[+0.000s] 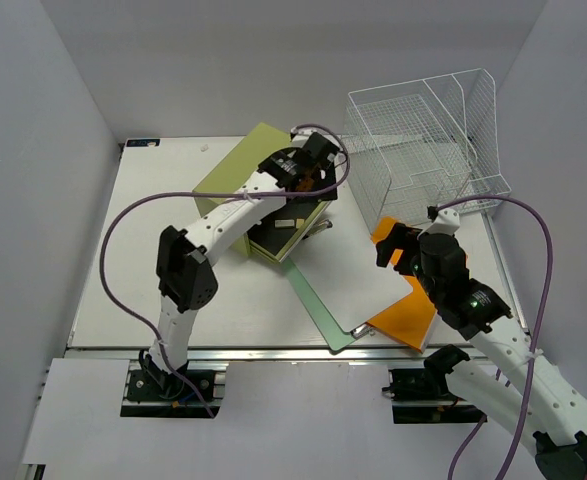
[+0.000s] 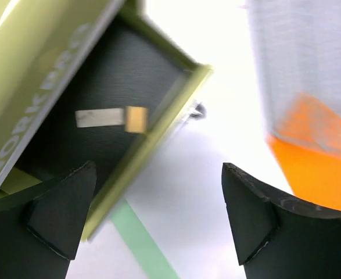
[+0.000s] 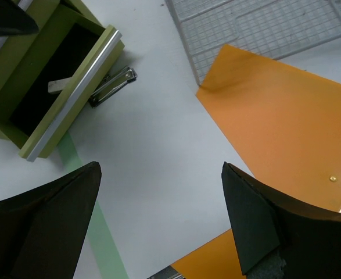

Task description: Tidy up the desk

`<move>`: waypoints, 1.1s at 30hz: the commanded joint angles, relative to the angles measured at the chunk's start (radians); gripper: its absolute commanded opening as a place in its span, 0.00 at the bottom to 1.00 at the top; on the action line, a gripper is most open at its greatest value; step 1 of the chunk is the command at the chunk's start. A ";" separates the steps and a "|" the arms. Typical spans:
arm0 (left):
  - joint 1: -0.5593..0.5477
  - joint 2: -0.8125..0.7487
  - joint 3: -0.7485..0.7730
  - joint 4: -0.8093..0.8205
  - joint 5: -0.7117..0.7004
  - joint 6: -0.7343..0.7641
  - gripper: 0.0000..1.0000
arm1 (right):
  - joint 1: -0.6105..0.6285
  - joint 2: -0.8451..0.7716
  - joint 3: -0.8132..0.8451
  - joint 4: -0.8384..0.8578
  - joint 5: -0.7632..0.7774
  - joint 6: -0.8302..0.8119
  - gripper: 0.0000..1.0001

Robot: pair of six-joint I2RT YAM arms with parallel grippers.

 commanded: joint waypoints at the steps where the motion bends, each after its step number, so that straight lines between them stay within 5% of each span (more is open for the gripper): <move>1: -0.022 -0.188 0.049 0.085 0.155 0.180 0.98 | -0.006 0.006 0.008 0.079 -0.089 -0.053 0.89; 5: -0.005 -0.274 0.052 0.114 0.158 0.331 0.98 | -0.006 0.049 0.003 0.142 -0.216 -0.129 0.89; 7: 0.091 -0.309 0.034 0.121 0.221 0.373 0.98 | -0.006 0.101 0.012 0.156 -0.278 -0.150 0.89; 12: 0.431 -0.317 -0.057 0.203 0.657 0.481 0.98 | -0.003 0.200 0.015 0.246 -0.394 -0.156 0.89; 20: 0.659 -0.170 0.037 0.224 1.207 0.757 0.98 | 0.002 0.401 0.080 0.335 -0.428 -0.150 0.89; 33: 0.709 -0.049 0.002 0.154 1.339 0.866 0.98 | 0.012 0.703 0.158 0.505 -0.416 -0.129 0.84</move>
